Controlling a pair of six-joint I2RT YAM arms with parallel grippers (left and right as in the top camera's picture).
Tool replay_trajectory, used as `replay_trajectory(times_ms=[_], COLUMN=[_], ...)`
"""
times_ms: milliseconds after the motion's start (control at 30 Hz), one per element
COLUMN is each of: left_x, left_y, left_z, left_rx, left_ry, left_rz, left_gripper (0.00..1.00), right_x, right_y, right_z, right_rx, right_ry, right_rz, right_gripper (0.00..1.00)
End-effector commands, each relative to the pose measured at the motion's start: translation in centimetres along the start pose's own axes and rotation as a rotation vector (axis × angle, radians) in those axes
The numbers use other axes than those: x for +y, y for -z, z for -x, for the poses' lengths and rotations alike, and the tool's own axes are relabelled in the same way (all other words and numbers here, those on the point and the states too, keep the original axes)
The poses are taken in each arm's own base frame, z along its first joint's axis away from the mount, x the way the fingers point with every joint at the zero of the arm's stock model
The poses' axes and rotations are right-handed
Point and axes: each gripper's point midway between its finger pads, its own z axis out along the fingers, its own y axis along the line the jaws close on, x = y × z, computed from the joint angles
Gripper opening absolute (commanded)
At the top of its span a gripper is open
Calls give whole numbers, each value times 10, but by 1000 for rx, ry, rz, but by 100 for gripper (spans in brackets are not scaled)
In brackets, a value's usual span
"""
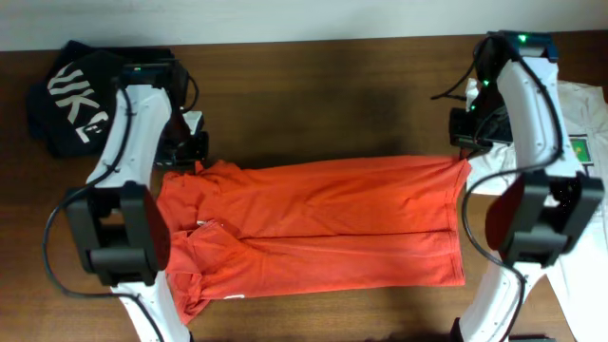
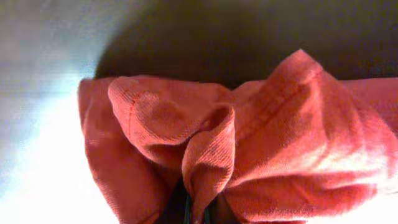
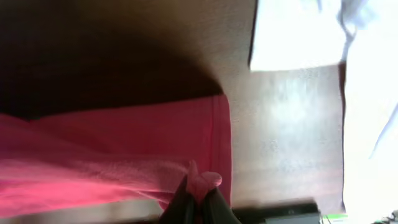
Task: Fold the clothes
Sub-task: 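Fold the top half down toward the robot with both grippers, then release the folded edge and lift both grippers away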
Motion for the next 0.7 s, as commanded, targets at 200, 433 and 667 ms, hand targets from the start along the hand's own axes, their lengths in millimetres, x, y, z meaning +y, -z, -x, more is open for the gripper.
replay_trajectory(times_ms=[200, 433, 667], left_x=[8, 3, -6], left_y=[34, -6, -50], left_z=[-54, -102, -129], left_rx=[75, 173, 176], left_ry=[34, 63, 67], left_rz=[-10, -30, -79], left_gripper=[1, 1, 1], right_x=[-13, -41, -34], right_y=[-24, -24, -44], right_z=[-48, -56, -83], right_rx=[-7, 31, 5], right_ry=[-13, -131, -129], right_rz=[-35, -1, 38], right_gripper=[4, 4, 4])
